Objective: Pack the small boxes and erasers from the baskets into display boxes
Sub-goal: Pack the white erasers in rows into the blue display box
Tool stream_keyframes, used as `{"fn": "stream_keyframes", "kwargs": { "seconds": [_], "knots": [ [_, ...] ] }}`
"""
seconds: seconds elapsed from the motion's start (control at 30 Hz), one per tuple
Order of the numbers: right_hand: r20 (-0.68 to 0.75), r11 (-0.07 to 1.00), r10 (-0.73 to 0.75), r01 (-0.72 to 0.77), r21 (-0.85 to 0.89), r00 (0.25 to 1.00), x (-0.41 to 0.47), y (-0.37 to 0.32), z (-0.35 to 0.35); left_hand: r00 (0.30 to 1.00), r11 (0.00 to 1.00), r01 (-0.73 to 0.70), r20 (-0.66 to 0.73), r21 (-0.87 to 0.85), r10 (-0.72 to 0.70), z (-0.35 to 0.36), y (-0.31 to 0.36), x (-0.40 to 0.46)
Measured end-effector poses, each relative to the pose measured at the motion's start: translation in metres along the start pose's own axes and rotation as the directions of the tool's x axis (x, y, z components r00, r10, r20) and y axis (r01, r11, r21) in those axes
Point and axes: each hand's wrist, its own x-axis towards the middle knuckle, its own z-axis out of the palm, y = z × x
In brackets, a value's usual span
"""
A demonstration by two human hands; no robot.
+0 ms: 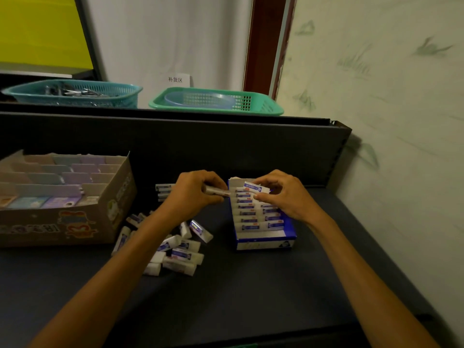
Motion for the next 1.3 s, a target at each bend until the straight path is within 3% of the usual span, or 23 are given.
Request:
{"fn": "stream_keyframes", "kwargs": {
  "seconds": [0.1, 0.37, 0.53, 1.0, 1.3],
  "knots": [
    [-0.005, 0.999, 0.018, -0.018, 0.040, 1.000, -0.005, 0.009, -0.007, 1.000, 1.000, -0.015, -0.012, 0.015, 0.015, 0.007, 0.006, 0.002],
    [-0.071, 0.931, 0.051, -0.022, 0.364, 0.996, -0.018, 0.022, -0.020, 0.998, 0.997, -0.055, 0.005, 0.045, 0.055, 0.025, 0.022, 0.001],
    [-0.075, 0.902, 0.031, 0.004, 0.431, 0.997, -0.023, 0.025, -0.024, 0.998, 0.996, -0.058, 0.006, 0.067, 0.057, 0.032, 0.027, 0.000],
    [0.091, 0.956, -0.041, 0.012, 0.293, 0.995, -0.026, 0.024, -0.021, 0.994, 0.999, -0.031, 0.102, 0.040, 0.027, 0.045, 0.035, -0.007],
    [0.306, 0.994, -0.052, 0.021, 0.103, 0.950, -0.033, 0.020, -0.020, 0.976, 0.967, -0.085, 0.216, 0.240, 0.032, 0.055, 0.037, -0.008]
  ]
}}
